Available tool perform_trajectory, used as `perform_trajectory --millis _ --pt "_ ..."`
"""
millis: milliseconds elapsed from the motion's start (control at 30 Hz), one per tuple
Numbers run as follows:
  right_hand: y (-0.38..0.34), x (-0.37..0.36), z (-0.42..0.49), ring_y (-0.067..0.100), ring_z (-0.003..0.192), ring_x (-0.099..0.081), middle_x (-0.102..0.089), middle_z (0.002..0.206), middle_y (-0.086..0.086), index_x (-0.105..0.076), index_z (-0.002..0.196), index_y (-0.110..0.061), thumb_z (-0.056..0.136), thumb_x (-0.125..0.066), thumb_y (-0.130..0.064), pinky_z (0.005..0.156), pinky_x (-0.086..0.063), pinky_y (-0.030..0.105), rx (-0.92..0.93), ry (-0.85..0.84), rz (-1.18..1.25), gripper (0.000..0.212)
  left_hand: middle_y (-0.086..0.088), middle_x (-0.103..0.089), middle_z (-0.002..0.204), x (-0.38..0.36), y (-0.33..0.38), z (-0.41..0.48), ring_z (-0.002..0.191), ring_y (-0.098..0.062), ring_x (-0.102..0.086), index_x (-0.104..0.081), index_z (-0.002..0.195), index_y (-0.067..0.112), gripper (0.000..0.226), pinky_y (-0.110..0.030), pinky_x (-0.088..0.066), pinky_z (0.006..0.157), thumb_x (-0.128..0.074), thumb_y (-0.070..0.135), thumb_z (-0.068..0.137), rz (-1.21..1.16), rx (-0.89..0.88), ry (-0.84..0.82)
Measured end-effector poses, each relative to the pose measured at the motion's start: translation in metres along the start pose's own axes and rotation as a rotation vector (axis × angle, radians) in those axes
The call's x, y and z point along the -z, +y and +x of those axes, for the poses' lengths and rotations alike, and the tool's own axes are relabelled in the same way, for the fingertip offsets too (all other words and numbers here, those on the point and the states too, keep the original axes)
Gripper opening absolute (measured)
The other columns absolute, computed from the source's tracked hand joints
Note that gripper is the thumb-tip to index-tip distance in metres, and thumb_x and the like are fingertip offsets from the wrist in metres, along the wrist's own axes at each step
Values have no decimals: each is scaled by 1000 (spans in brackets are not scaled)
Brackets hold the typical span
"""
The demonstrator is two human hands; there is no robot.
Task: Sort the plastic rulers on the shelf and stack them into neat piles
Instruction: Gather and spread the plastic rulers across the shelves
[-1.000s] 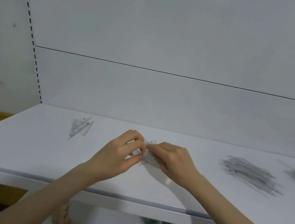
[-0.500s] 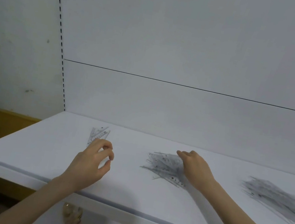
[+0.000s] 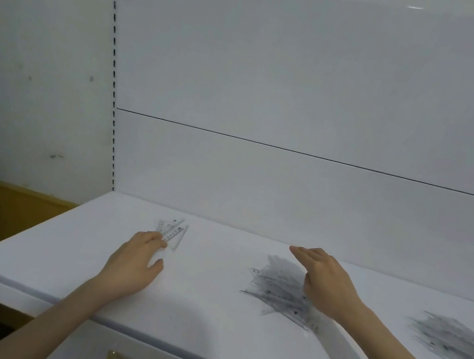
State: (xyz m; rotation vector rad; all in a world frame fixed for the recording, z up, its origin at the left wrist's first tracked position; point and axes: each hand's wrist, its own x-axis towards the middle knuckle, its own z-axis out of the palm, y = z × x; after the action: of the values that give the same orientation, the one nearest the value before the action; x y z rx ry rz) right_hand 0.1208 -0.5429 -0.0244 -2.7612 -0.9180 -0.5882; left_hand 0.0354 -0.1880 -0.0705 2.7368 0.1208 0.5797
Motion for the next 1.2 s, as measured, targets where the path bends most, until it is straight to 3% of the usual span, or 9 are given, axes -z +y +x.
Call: perform_trajectory --millis 167,433,567,733,800,900,967,1067,1200 --pt "-64 -16 42 23 125 -45 -54 137 -1 -47 139 -11 80 -39 7 94 -43 32 151 -35 75 62 4 -5 160 -2 -16 25 146 -10 -5 -11 152 22 63 -29 -4 118 -34 46 99 131 -2 -289" --pt "-160 -82 116 29 108 -50 -59 112 6 -57 109 -5 82 -37 -4 81 -47 38 240 -230 115 33 6 -59 117 33 -65 -5 107 -9 -50 -61 116 21 26 -22 -41 92 -50 33 95 44 -16 -121" --pt "-197 -108 140 34 100 -54 -56 103 12 -40 85 -14 93 -36 -19 77 -43 37 217 -283 218 10 4 -69 94 57 -96 -37 88 -8 -60 -73 94 18 13 -31 -52 83 -62 16 87 -2 -99 -23" --pt "-236 -114 137 24 128 -44 -54 134 9 -49 134 -10 101 -37 -28 106 -36 37 436 -298 307 39 17 -59 116 85 -106 -69 108 4 -52 -64 114 23 24 -6 -37 95 -56 21 92 -25 -160 -173" --pt "-246 -111 128 22 132 -42 -54 135 9 -53 133 -10 101 -37 -31 109 -33 34 513 -355 323 41 19 -55 124 91 -106 -77 113 5 -50 -60 119 28 34 -2 -35 95 -55 43 89 -53 -157 -229" --pt "-246 -104 113 29 117 -52 -62 115 14 -59 119 -6 99 -40 -30 97 -41 43 546 -328 357 37 31 -45 122 93 -109 -87 113 10 -45 -54 119 37 84 -7 -36 99 -30 92 61 -50 -137 -264" --pt "-239 -95 100 28 113 -54 -64 114 12 -61 120 -8 99 -41 -28 94 -42 41 559 -288 375 35 27 -48 111 93 -115 -93 104 7 -48 -54 109 38 81 -14 -44 94 -28 95 57 -18 -166 -239" --pt "-229 -81 79 20 108 -54 -65 109 5 -62 119 -13 101 -38 -37 93 -43 36 576 -259 377 38 25 -47 104 91 -116 -99 100 6 -46 -55 112 40 49 -24 -52 87 -52 68 73 24 -231 -118" --pt "-219 -64 57 15 116 -47 -62 119 3 -51 132 -19 96 -42 -52 96 -42 35 540 -325 311 49 29 -30 132 90 -100 -98 115 14 -27 -25 137 49 79 -12 -33 101 -44 84 69 109 -289 -221"
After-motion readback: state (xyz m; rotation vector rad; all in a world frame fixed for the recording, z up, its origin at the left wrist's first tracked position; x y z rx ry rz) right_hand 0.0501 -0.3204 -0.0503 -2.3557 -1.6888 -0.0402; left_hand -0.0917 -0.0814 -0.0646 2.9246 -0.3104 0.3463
